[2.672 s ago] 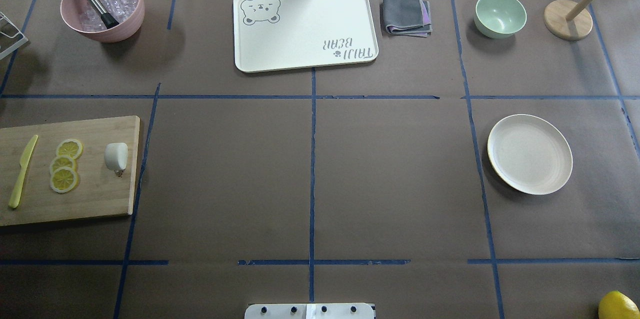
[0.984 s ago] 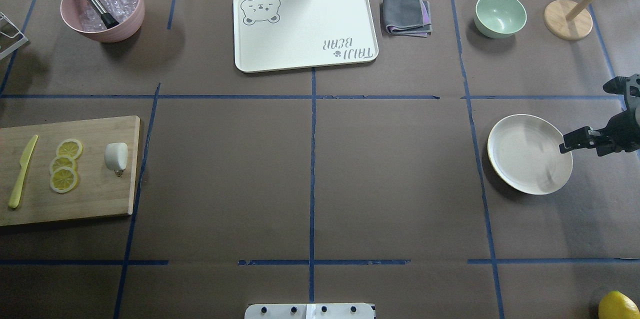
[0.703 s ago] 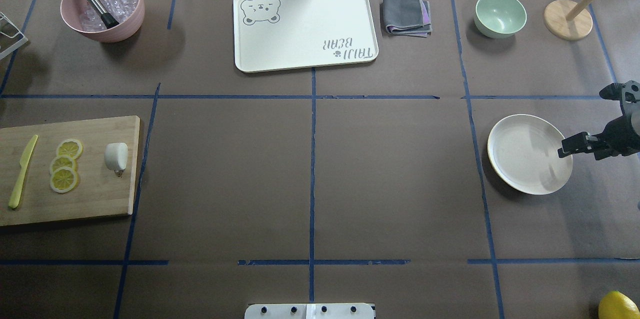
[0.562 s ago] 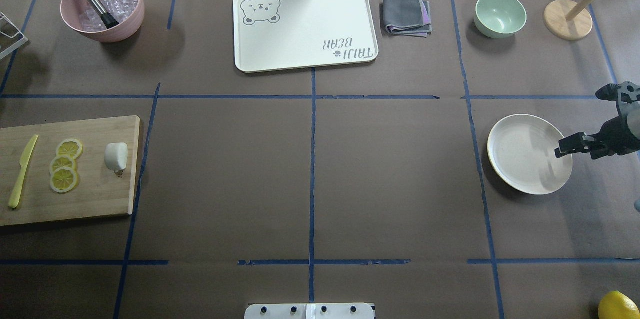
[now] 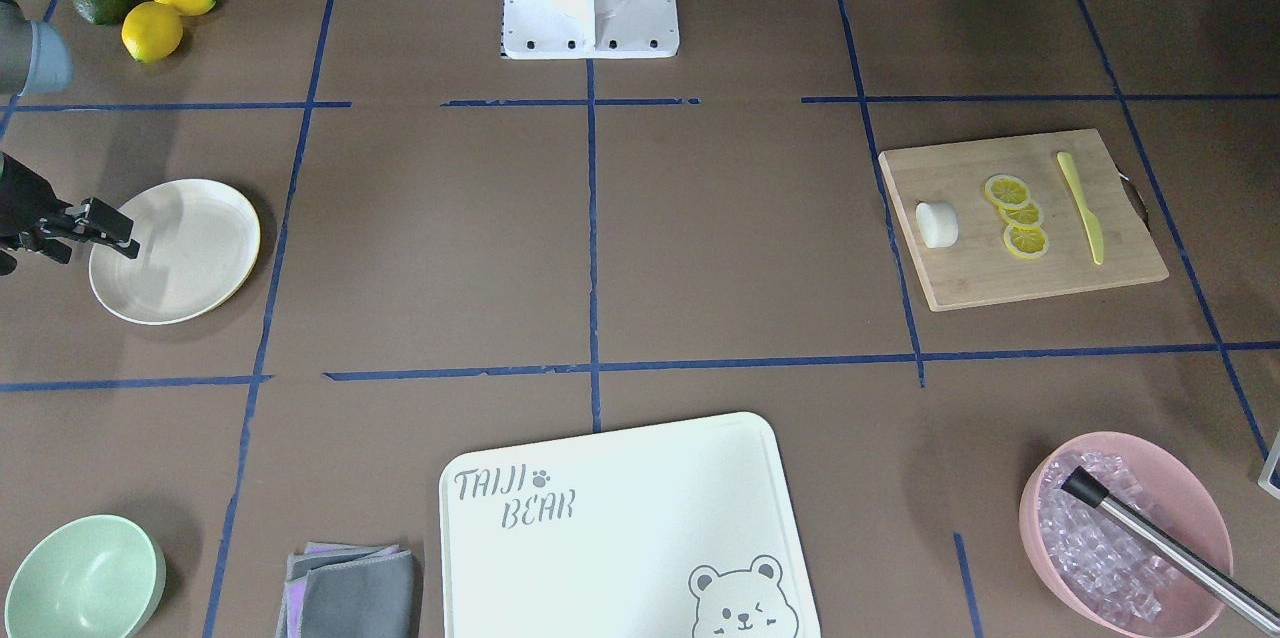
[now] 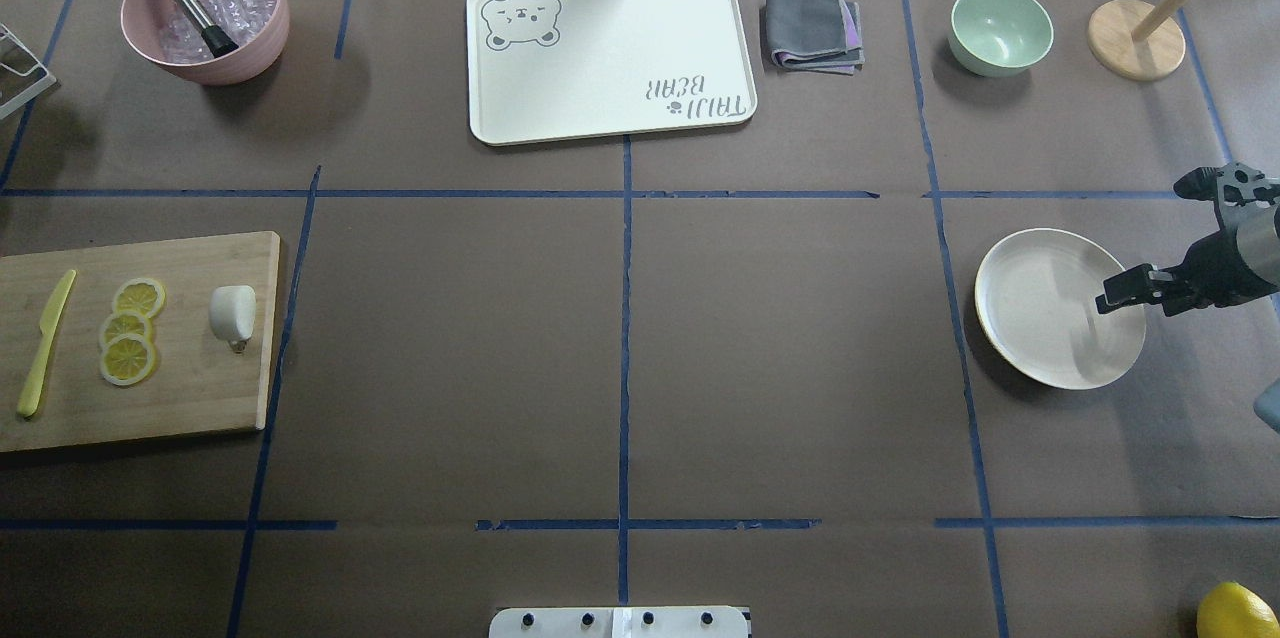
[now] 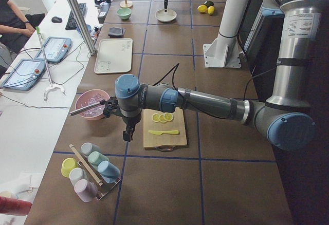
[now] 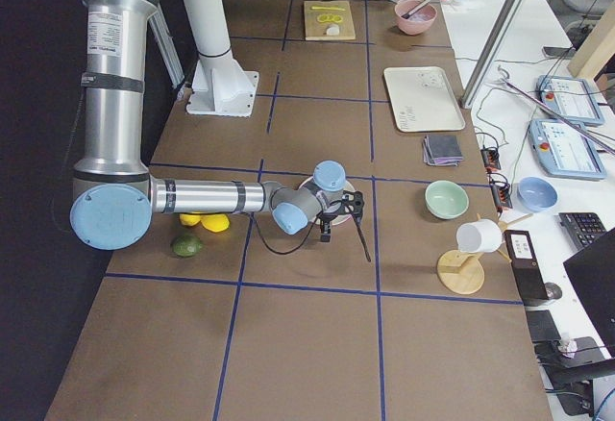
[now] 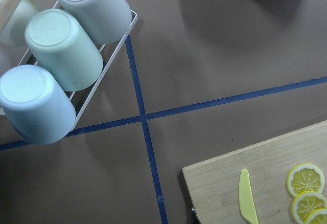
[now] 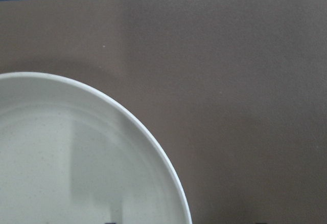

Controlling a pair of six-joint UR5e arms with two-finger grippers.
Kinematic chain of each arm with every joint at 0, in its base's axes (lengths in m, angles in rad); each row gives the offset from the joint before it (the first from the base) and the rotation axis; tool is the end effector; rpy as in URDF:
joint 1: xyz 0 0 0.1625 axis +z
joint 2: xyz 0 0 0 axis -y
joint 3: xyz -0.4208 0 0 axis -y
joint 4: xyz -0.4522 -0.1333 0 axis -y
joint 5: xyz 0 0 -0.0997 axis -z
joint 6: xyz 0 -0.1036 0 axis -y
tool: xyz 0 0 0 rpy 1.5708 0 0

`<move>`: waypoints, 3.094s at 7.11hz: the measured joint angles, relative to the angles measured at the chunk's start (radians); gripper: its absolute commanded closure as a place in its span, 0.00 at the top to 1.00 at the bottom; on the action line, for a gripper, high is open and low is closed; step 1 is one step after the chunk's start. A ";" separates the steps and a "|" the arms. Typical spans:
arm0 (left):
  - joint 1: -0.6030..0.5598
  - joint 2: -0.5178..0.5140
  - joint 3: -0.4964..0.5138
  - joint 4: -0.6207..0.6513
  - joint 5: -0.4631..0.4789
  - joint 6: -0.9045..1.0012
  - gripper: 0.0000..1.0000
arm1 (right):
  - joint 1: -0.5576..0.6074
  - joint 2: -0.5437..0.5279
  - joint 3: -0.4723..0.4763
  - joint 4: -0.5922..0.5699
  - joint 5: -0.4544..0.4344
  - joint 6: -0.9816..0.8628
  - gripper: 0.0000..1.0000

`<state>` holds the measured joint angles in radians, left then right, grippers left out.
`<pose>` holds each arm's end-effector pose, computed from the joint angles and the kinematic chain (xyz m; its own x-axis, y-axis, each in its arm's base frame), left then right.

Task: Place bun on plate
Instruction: 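Move the right gripper to the white plate's rim and grip it, then slide the white plate with the right gripper toward the table center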

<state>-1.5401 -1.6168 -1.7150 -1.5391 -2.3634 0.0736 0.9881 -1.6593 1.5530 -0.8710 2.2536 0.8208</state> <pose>-0.0419 -0.5749 0.5534 0.6941 0.2061 -0.6897 -0.0816 0.9745 0.2091 -0.2405 -0.4883 0.6405 0.6430 0.0146 0.7658 -0.0210 0.9998 -0.0015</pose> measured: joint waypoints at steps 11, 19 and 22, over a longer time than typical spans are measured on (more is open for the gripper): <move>0.000 -0.001 -0.017 0.009 -0.045 -0.005 1.00 | 0.115 0.018 0.140 -0.011 0.182 0.063 0.00; 0.000 0.005 -0.044 0.002 -0.045 -0.055 1.00 | -0.335 0.592 0.096 -0.267 -0.191 0.628 0.00; 0.000 0.006 -0.047 0.002 -0.045 -0.058 1.00 | -0.412 0.663 0.029 -0.283 -0.280 0.681 0.03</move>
<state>-1.5401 -1.6107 -1.7623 -1.5371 -2.4084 0.0159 0.5760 -0.9964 1.5817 -1.1543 1.9734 1.5015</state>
